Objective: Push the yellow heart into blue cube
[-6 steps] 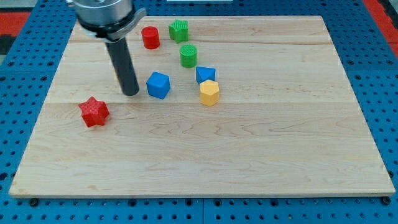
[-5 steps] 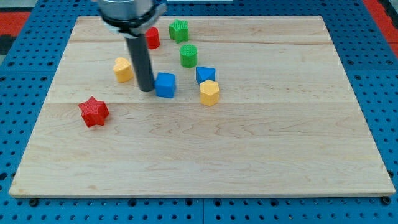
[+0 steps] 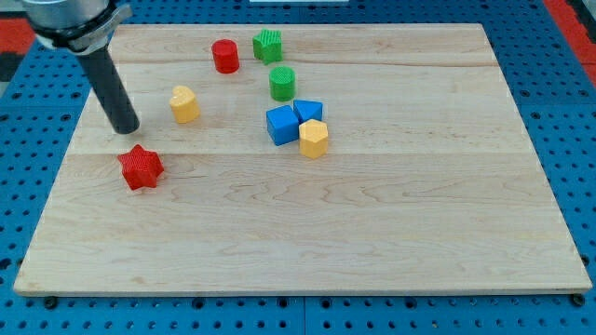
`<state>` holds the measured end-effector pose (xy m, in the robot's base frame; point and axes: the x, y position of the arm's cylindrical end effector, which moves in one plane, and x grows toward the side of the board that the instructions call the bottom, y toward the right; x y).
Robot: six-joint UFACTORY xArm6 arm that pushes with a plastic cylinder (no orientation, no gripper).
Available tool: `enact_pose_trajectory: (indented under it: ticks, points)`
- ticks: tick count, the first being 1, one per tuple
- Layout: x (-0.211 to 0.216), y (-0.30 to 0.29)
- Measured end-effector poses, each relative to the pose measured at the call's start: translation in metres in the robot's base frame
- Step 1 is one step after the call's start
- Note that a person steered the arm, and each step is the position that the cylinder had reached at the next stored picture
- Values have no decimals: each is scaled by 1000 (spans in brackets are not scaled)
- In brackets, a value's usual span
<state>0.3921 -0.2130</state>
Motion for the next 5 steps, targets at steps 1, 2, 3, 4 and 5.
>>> enact_pose_trajectory:
  ticks: [1,2,3,4,5]
  points:
    - [-16,34]
    - [-20,47]
    - [-38,47]
    - [-62,63]
    - [-33,74]
